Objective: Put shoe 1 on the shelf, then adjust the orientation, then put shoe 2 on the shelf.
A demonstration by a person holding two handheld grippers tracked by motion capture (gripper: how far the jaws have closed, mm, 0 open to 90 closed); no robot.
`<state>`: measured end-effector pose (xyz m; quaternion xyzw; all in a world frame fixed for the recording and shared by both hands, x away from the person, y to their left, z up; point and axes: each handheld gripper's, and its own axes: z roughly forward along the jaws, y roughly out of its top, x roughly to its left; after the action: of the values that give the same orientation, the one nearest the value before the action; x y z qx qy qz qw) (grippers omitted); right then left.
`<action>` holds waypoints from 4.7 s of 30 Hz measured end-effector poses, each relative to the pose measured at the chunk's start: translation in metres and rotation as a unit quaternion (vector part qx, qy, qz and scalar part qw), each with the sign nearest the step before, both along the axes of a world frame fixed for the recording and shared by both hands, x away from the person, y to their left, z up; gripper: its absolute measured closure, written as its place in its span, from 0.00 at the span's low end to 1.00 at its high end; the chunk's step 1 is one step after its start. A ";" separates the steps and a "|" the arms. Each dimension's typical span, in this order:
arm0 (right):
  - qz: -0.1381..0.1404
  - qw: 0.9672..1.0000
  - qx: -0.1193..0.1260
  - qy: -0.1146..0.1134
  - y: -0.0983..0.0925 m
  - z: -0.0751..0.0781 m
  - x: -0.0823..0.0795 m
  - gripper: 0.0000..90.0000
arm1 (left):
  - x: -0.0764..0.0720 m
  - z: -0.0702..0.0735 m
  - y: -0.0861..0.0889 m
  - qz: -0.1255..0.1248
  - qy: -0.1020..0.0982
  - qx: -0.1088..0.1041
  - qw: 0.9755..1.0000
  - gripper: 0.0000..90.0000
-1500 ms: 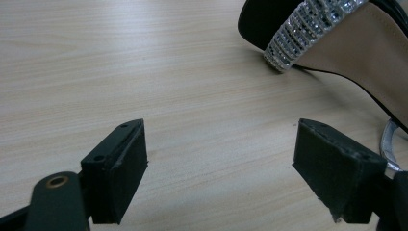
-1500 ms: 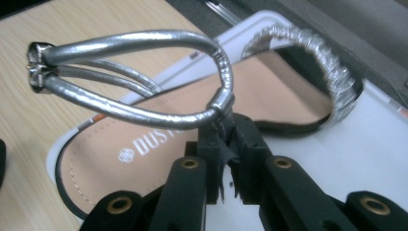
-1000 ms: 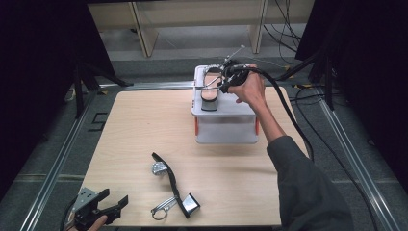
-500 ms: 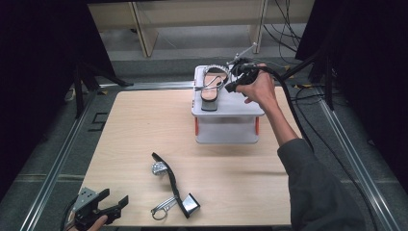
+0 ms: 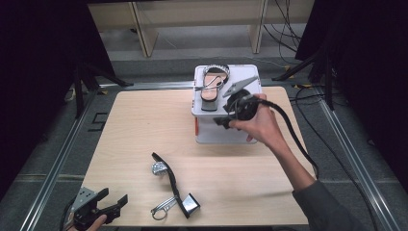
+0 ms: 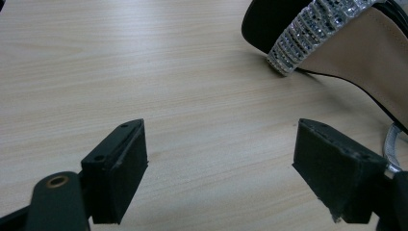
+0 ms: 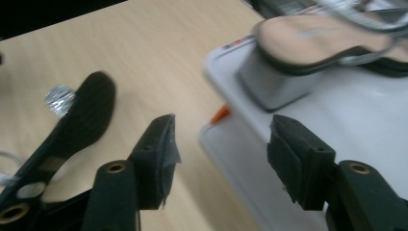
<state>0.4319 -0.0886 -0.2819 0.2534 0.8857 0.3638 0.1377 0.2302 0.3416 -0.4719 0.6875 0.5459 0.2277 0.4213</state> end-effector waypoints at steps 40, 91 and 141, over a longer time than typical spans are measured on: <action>0.093 0.983 0.063 0.145 0.124 -0.150 -0.078 0.38 | 0.001 0.000 -0.001 -0.009 0.003 0.009 1.000 0.21; 0.058 0.992 0.004 0.111 0.013 -0.129 -0.055 0.68 | -0.001 0.001 0.000 -0.007 -0.009 -0.009 1.000 0.21; 0.075 0.986 -0.025 0.147 0.046 -0.152 -0.034 0.86 | 0.000 0.000 0.000 -0.004 -0.002 -0.009 1.000 0.21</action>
<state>0.3975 -0.0426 -0.4340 0.2333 0.9217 0.3096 -0.0159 0.2298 0.3417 -0.4722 0.6855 0.5442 0.2226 0.4294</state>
